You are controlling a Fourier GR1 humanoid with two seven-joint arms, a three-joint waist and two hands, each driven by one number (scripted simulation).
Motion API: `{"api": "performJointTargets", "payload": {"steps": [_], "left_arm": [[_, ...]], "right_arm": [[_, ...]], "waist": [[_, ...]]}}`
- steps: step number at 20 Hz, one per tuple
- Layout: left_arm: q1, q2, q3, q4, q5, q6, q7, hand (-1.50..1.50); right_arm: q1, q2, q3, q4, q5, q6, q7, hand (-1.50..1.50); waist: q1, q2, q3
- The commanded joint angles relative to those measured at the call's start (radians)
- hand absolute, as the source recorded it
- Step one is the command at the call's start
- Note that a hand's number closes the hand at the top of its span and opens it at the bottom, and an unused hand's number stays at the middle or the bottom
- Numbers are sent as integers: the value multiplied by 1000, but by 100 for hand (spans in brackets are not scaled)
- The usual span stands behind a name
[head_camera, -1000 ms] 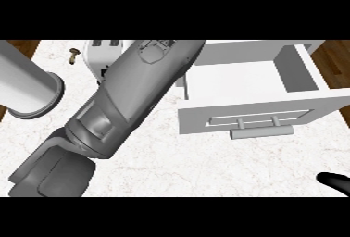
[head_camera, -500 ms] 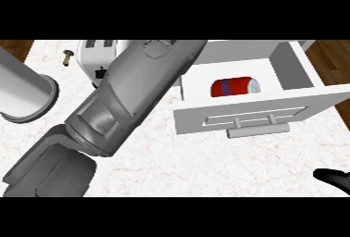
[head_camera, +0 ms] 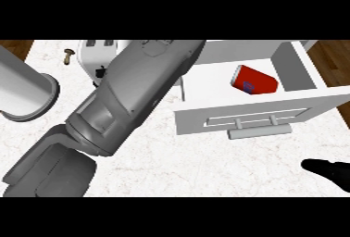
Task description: Pick up the can, place it into the drawer and close the drawer
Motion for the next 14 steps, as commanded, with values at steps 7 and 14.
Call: {"api": "performJointTargets", "payload": {"steps": [7,14], "left_arm": [[-9,0,17,7,76,7,-53,-150],[-63,5,29,59,51,-22,-52,-150]], "right_arm": [[-108,-87,171,154,356,-12,-110,-150],[-200,-60,291,377,584,-103,-164,-150]], "waist": [[30,3,-1],[79,-7,-2]]}}
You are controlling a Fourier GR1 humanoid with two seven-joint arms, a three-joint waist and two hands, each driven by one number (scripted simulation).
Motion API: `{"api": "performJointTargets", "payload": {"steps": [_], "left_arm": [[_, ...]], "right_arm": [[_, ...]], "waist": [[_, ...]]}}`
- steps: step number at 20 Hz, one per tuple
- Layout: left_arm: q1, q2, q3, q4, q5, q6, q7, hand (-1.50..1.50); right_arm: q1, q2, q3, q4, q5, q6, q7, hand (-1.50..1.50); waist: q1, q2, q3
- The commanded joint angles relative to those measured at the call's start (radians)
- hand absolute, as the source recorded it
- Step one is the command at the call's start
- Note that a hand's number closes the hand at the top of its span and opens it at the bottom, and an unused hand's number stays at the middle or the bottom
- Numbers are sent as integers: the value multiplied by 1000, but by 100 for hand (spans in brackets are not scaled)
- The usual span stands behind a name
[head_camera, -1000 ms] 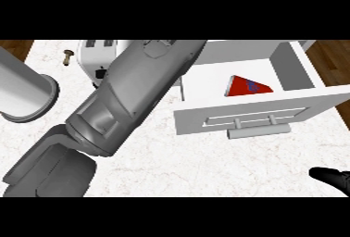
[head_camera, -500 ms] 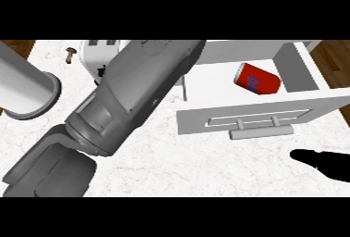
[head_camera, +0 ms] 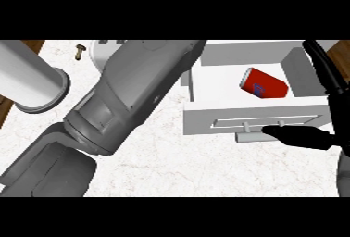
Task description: Pick up the can, place it into the drawer and close the drawer
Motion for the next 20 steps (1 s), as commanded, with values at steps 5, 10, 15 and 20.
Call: {"api": "performJointTargets", "payload": {"steps": [5,10,15,20], "left_arm": [[-9,1,12,41,-27,-35,-9,-150],[48,36,33,2,-18,-85,-31,-150],[18,80,40,-7,-34,-68,33,-150],[71,66,22,-63,-58,-56,33,-150]], "right_arm": [[-123,17,131,297,259,-91,-55,-150],[-224,55,138,552,354,-207,-133,-150],[-321,122,112,806,404,-368,-200,-150],[-454,145,60,1038,477,-494,-174,-150]], "waist": [[35,-7,-1],[61,-11,-1],[70,-13,-1],[98,-14,-1]]}}
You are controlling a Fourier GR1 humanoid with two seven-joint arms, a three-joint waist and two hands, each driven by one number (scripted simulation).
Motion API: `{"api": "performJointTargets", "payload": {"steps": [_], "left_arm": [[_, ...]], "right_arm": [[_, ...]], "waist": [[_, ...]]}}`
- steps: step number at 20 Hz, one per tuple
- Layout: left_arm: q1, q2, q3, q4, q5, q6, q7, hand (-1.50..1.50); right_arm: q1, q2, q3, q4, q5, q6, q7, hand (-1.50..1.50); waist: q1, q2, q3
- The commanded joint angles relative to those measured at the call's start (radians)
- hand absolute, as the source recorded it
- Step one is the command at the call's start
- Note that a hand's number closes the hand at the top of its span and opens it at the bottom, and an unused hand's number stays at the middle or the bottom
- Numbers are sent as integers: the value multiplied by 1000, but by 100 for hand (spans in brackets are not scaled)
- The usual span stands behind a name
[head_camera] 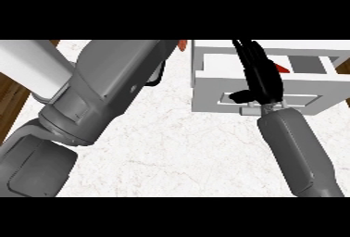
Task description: Pick up the can, place it into the drawer and close the drawer
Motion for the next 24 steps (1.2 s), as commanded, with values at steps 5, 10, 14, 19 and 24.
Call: {"api": "performJointTargets", "payload": {"steps": [5,10,14,19,24], "left_arm": [[83,108,-11,-107,-25,-53,64,-150],[114,118,-26,-185,-34,-57,111,-150],[143,130,-33,-233,-42,-53,141,-150],[235,128,-54,-313,-56,-42,133,-150],[282,199,-43,-383,-48,-84,156,-150]], "right_arm": [[-155,14,-90,309,46,-230,-60,-150],[-329,17,-127,481,86,-286,-19,-150],[-437,-7,-159,575,91,-307,-14,-150],[-490,6,-176,662,95,-369,-34,-150],[-575,-26,-220,691,50,-322,-69,-150]], "waist": [[27,-7,0],[57,-4,0],[67,0,0],[83,8,0],[92,8,0]]}}
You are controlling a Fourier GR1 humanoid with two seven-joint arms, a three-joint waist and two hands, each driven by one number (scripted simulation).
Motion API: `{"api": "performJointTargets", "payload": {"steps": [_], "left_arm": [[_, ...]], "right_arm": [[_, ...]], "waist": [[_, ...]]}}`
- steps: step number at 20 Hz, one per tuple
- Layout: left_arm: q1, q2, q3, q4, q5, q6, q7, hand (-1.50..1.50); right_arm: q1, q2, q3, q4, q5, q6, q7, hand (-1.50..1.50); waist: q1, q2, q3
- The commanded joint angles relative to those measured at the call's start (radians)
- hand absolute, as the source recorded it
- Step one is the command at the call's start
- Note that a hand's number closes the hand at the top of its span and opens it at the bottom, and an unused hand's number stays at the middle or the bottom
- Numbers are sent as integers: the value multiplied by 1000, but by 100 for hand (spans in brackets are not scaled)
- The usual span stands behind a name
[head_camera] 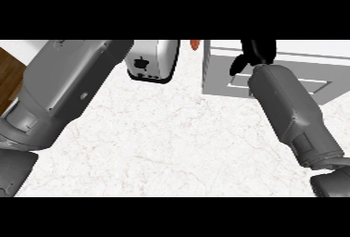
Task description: Pick up the can, place it into the drawer and close the drawer
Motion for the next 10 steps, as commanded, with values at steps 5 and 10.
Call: {"api": "performJointTargets", "payload": {"steps": [5,10], "left_arm": [[96,29,-5,-101,-4,-4,5,-150],[119,57,-19,-195,-14,20,62,-150]], "right_arm": [[-120,24,-113,3,-123,-19,-90,-150],[-117,34,-131,25,-134,-29,-149,-150]], "waist": [[18,0,-2],[10,-11,-2]]}}
